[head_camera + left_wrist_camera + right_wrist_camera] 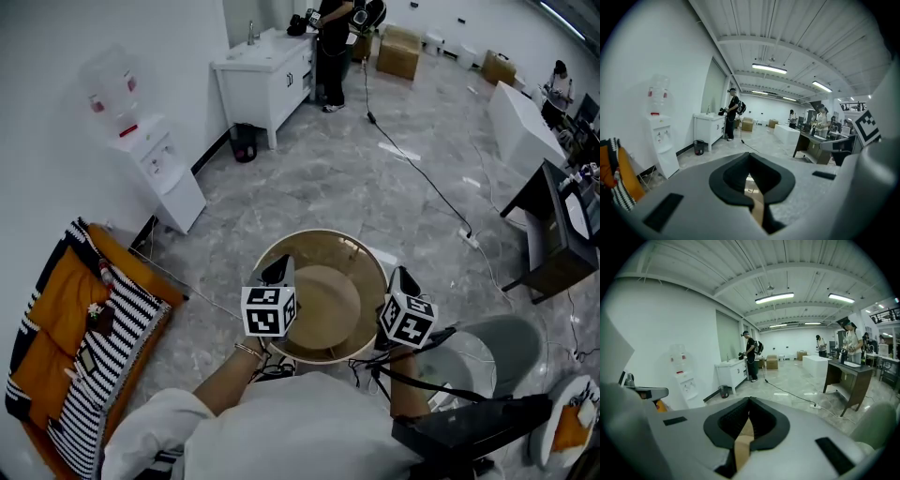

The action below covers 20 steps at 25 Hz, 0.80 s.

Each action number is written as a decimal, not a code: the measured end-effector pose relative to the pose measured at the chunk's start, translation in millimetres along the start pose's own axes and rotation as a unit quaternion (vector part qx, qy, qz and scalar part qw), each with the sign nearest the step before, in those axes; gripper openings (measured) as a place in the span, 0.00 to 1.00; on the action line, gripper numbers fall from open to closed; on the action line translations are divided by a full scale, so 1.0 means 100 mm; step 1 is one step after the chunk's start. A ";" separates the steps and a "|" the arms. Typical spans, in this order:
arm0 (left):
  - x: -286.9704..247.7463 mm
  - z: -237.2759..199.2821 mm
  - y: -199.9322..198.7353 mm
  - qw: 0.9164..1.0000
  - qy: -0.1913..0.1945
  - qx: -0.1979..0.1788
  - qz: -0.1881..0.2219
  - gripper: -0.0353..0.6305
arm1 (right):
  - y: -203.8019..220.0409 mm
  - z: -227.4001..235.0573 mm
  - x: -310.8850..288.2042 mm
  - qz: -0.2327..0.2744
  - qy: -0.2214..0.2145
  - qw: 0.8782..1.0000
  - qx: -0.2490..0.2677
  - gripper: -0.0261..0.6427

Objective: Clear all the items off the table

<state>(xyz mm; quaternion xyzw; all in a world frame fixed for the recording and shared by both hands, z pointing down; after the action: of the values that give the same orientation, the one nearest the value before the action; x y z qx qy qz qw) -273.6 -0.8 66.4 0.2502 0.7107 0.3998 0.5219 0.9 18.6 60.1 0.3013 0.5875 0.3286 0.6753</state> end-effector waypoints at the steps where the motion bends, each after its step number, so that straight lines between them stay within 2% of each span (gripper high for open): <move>1: 0.00 -0.02 -0.02 1.000 -0.002 0.001 0.002 0.06 | -0.02 0.00 -0.01 0.000 0.002 1.000 0.005 0.07; 20: -0.29 -0.04 -0.16 1.000 0.003 -0.001 0.001 0.06 | -0.13 0.18 -0.18 -0.004 0.022 1.000 -0.003 0.07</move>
<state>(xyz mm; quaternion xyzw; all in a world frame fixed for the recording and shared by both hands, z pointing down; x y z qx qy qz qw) -267.0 -33.2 69.8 0.2492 0.7115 0.4020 0.5197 18.0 -3.6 62.8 0.2901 0.6022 0.3343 0.6644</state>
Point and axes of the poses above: the fingertips, and each gripper's own axes: x backward along the fingers, z to its right, y out of its underside, the point moved 5 cm from there along x, backward along the fingers, and after that the axes turned 13 degrees about -z, right-handed, at the moved point
